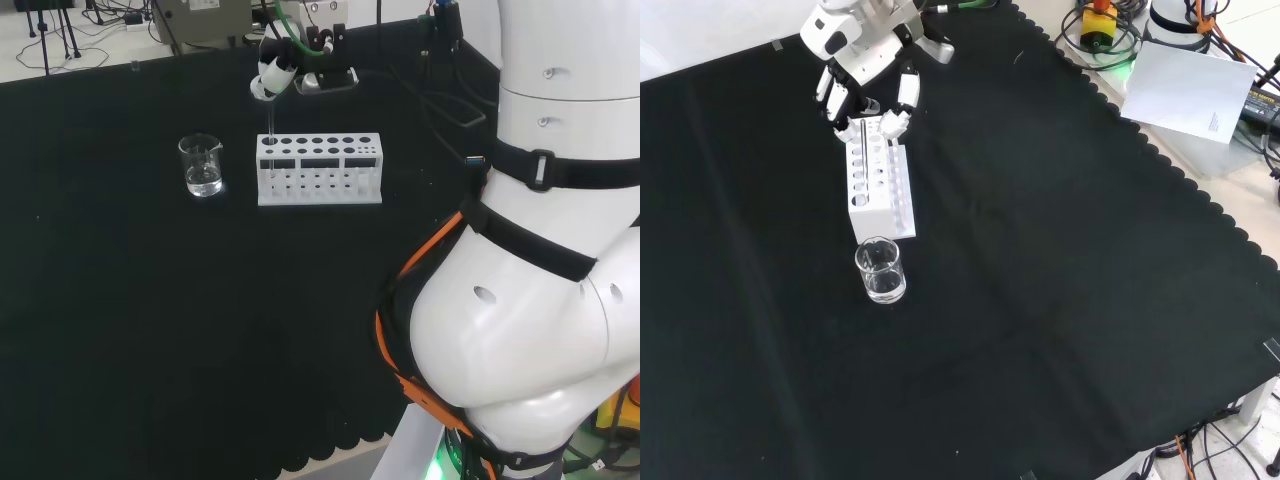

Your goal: Take the glass rod from the white test tube rack.

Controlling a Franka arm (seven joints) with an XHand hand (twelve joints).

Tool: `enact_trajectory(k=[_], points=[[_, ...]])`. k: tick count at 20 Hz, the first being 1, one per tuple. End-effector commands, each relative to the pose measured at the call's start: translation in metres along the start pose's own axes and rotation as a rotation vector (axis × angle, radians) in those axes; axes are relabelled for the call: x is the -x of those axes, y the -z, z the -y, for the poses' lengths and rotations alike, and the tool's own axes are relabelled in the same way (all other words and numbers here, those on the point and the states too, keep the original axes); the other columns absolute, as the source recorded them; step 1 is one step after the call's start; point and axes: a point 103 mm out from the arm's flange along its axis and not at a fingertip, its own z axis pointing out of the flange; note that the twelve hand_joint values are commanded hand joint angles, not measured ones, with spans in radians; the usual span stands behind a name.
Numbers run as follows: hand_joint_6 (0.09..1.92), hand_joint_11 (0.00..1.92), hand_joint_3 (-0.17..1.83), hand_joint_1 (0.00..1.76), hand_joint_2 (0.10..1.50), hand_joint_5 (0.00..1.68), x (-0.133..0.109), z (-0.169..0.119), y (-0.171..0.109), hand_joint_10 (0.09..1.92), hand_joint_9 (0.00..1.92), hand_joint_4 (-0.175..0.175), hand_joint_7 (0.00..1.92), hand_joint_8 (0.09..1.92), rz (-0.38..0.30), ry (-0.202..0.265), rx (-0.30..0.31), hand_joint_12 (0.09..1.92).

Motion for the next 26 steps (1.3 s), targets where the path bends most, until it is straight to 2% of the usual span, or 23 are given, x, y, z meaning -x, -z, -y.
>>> enact_trajectory(k=[1,5,10,13,18,19,21,22,24,26], points=[[0.88,0.56,0.62,0.78,0.86,0.48,0.000,-0.002,-0.002,0.86,1.38,-0.175,1.09,0.99,0.002,-0.004,-0.007,1.35],[0.89,0.58,0.62,0.81,0.86,0.50,0.000,-0.004,-0.002,0.87,1.41,-0.175,1.14,1.00,0.018,-0.008,-0.002,1.34],[0.90,0.62,0.65,0.95,0.87,0.61,-0.006,-0.008,-0.001,0.86,1.47,-0.175,1.22,0.98,0.049,-0.017,0.036,1.31],[0.90,0.67,0.68,1.00,0.85,0.67,-0.008,-0.011,0.001,0.85,1.49,-0.175,1.25,0.98,0.029,-0.013,0.065,1.30],[0.92,0.77,0.76,1.04,0.82,0.69,-0.010,-0.013,0.001,0.84,1.51,-0.175,1.26,0.99,0.011,-0.008,0.073,1.26],[0.93,0.79,0.77,1.04,0.82,0.69,-0.009,-0.012,0.001,0.84,1.51,-0.175,1.27,0.99,-0.009,-0.007,0.092,1.25],[1.14,0.88,0.48,1.09,0.96,0.79,-0.008,-0.011,-0.001,0.84,1.53,-0.175,1.29,1.00,-0.028,-0.011,0.119,1.22],[1.18,0.94,0.37,1.10,1.01,0.82,-0.007,-0.011,-0.002,0.85,1.54,-0.175,1.31,1.00,-0.025,-0.014,0.128,1.20],[1.21,1.07,0.27,1.12,1.05,0.85,-0.006,-0.010,-0.005,0.88,1.55,-0.175,1.34,1.02,-0.027,-0.023,0.148,1.15],[1.22,1.22,0.26,1.13,1.06,0.86,-0.004,-0.010,-0.007,0.92,1.56,-0.175,1.34,1.07,-0.050,-0.027,0.161,1.08]])
